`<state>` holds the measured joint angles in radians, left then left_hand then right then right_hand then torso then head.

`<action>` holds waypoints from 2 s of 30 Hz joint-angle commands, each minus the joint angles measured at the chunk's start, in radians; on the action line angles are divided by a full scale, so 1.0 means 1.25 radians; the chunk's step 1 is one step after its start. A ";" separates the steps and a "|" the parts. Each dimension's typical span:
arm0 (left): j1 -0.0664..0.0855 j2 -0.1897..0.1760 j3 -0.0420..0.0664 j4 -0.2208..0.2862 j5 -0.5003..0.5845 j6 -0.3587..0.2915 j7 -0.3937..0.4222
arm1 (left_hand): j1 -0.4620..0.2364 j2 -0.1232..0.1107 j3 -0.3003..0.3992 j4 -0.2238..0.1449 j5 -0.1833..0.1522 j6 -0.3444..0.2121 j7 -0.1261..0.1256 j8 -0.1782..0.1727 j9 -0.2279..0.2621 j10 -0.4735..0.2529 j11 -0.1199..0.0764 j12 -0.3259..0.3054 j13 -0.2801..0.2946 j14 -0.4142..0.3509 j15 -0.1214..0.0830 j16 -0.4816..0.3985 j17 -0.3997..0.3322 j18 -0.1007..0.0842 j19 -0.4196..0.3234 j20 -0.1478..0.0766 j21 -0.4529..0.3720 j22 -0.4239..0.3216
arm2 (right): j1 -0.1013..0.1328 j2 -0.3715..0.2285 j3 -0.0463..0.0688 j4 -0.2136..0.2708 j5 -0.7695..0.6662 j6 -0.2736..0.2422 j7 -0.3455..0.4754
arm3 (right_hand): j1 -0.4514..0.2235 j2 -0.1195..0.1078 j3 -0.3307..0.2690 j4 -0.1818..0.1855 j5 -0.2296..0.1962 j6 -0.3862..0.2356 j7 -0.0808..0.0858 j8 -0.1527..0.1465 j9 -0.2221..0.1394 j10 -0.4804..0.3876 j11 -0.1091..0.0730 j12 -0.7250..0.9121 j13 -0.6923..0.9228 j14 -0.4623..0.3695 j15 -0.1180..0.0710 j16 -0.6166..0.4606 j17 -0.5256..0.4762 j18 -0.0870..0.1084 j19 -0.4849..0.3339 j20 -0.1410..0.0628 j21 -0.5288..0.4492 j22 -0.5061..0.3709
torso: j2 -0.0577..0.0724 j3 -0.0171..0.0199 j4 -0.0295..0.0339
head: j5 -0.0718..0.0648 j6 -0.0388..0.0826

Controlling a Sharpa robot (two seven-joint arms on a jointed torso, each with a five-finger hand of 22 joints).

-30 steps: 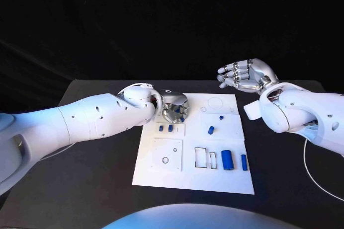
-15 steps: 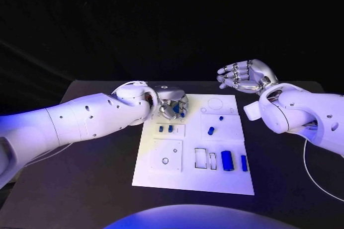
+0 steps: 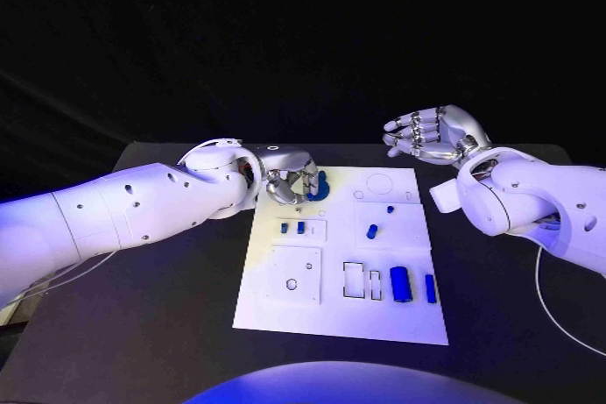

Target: Assemble the parts on the task board

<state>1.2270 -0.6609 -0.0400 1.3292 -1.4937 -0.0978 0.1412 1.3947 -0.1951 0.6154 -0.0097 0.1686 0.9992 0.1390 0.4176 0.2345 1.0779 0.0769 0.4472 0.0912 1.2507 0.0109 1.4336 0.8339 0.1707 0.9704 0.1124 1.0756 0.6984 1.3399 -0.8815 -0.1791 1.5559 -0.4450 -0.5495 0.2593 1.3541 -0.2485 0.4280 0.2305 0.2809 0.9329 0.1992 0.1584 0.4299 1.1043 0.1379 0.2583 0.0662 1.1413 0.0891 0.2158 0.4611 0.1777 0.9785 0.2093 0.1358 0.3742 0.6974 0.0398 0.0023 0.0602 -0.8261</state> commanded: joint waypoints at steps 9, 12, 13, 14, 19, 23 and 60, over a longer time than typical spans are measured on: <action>-0.002 -0.009 -0.003 -0.015 0.007 0.029 -0.012 | -0.011 0.001 0.001 0.000 0.001 0.007 0.001 -0.003 0.001 0.006 0.000 -0.007 -0.001 0.001 0.001 0.002 -0.007 0.011 0.002 0.000 0.002 0.000 | -0.001 0.000 0.000 0.000 -0.008 0.014 0.007 | -0.008 0.002 0.005 0.001 -0.002 0.002 0.003 -0.001 -0.001 0.003 0.000 -0.003 -0.001 -0.004 0.003 -0.003 -0.001 0.004 -0.001 0.001 -0.004 -0.001 | 0.002 -0.0005 -0.0011 | 0.004 -0.001; -0.003 -0.010 -0.004 -0.019 0.007 0.035 -0.013 | -0.011 0.001 0.001 0.000 0.001 0.007 0.001 -0.003 0.001 0.006 0.000 -0.007 -0.001 0.001 0.001 0.002 -0.007 0.011 0.002 0.000 0.002 0.000 | -0.001 0.000 0.000 0.000 -0.008 0.013 0.007 | -0.008 0.002 0.005 0.001 -0.002 0.002 0.003 -0.001 -0.001 0.003 0.000 -0.003 -0.001 -0.004 0.003 -0.003 -0.001 0.004 -0.001 0.001 -0.004 -0.001 | 0.002 0.0000 -0.0009 | 0.004 -0.002; -0.004 -0.010 -0.005 -0.021 0.006 0.038 -0.014 | -0.012 0.000 0.001 0.000 0.000 0.007 0.001 -0.004 0.001 0.007 0.000 -0.008 -0.001 0.000 0.001 0.001 -0.009 0.011 0.000 0.000 0.001 -0.001 | -0.001 0.000 0.000 0.000 -0.008 0.013 0.007 | -0.008 0.002 0.005 0.001 -0.002 0.002 0.003 -0.001 -0.001 0.003 0.000 -0.003 -0.001 -0.004 0.003 -0.003 -0.001 0.004 -0.001 0.001 -0.004 -0.001 | 0.002 0.0001 -0.0009 | 0.004 -0.002; -0.004 -0.010 -0.005 -0.022 0.006 0.041 -0.014 | -0.013 0.000 0.000 0.000 -0.001 0.008 0.000 -0.004 0.001 0.008 0.000 -0.010 -0.002 0.000 0.001 0.001 -0.010 0.011 0.000 0.000 0.001 -0.001 | -0.001 0.000 0.000 0.000 -0.008 0.013 0.007 | -0.008 0.002 0.005 0.001 -0.002 0.002 0.003 -0.001 -0.001 0.003 0.000 -0.003 -0.001 -0.004 0.003 -0.003 -0.001 0.004 -0.001 0.001 -0.004 -0.001 | 0.002 0.0004 -0.0006 | 0.004 -0.003; -0.006 -0.009 -0.008 -0.028 0.005 0.054 -0.015 | -0.015 -0.001 -0.001 0.001 -0.005 0.009 0.000 -0.006 0.002 0.010 0.000 -0.014 -0.002 -0.001 0.001 0.000 -0.013 0.011 -0.001 0.000 0.000 -0.002 | -0.001 0.000 0.000 0.000 -0.008 0.013 0.007 | -0.011 0.002 0.005 0.001 -0.002 0.003 0.003 -0.002 -0.002 0.004 0.000 -0.005 -0.002 -0.003 0.003 -0.004 -0.001 0.004 -0.001 0.001 -0.004 -0.002 | 0.002 0.0012 -0.0016 | 0.005 -0.004; -0.008 -0.010 -0.009 -0.027 0.003 0.055 -0.012 | -0.016 -0.001 -0.001 0.001 -0.005 0.009 0.000 -0.006 0.002 0.010 0.000 -0.015 -0.002 -0.002 0.001 -0.001 -0.017 0.011 -0.001 0.000 -0.001 -0.002 | -0.001 0.000 0.000 0.000 -0.008 0.013 0.007 | -0.011 0.002 0.005 0.001 -0.002 0.003 0.003 -0.002 -0.002 0.004 0.000 -0.005 -0.002 -0.003 0.003 -0.004 -0.001 0.004 -0.001 0.001 -0.004 -0.002 | 0.002 0.0010 -0.0017 | 0.006 -0.004; -0.012 -0.007 -0.012 -0.026 0.010 0.091 -0.014 | -0.017 -0.001 -0.002 0.000 -0.009 0.010 -0.001 -0.009 0.002 0.014 -0.001 -0.021 -0.002 -0.007 0.001 -0.004 -0.027 0.011 -0.003 0.000 -0.002 -0.003 | -0.002 -0.001 0.000 0.001 -0.008 0.012 0.007 | -0.011 0.002 0.005 0.001 -0.002 0.003 0.003 -0.002 -0.002 0.004 0.000 -0.005 -0.002 -0.003 0.003 -0.004 -0.001 0.004 -0.001 0.001 -0.004 -0.002 | 0.002 0.0009 -0.0014 | 0.004 -0.008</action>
<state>1.2123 -0.6716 -0.0537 1.2962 -1.4877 -0.0089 0.1212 1.3838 -0.1953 0.6152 -0.0097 0.1620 1.0054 0.1389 0.4022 0.2385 1.0888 0.0733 0.4267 0.0895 1.2507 0.0110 1.4335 0.8010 0.1707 0.9703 0.1125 1.0755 0.6961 1.3385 -0.8827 -0.1792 1.5563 -0.4453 -0.5481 0.2595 1.3489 -0.2433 0.4280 0.2305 0.2809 0.9328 0.1991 0.1584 0.4289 1.1043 0.1379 0.2584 0.0657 1.1413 0.0891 0.2158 0.4604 0.1777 0.9784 0.2093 0.1358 0.3723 0.6993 0.0407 0.0007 0.0657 -0.8355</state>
